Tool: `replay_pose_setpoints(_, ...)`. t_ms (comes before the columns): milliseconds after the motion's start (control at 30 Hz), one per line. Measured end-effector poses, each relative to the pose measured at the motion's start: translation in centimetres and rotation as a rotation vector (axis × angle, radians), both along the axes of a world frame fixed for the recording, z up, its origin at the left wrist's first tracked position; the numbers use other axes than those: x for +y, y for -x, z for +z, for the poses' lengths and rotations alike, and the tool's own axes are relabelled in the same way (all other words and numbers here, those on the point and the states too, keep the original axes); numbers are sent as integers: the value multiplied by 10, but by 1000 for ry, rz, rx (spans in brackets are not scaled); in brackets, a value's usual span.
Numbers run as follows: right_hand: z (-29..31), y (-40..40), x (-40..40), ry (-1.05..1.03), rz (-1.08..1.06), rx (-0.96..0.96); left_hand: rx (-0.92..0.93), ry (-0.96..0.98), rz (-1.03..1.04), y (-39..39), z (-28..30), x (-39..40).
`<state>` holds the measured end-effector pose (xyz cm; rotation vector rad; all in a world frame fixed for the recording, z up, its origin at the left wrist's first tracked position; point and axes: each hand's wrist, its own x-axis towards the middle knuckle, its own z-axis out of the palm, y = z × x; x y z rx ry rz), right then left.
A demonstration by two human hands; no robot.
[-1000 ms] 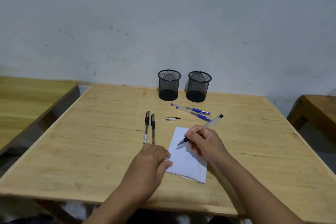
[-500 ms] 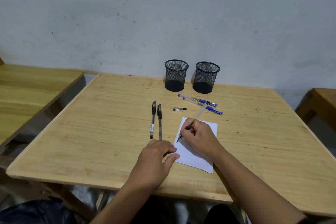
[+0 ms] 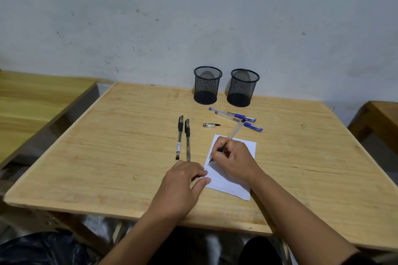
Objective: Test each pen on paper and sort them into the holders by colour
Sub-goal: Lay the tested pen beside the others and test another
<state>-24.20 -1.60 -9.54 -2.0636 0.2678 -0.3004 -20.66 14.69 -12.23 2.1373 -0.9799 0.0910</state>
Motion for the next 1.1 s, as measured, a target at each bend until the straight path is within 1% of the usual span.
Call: replay_pose_setpoints(1100,-3,-2,1,1,-61,0,13,-9,-4,0,1,-1)
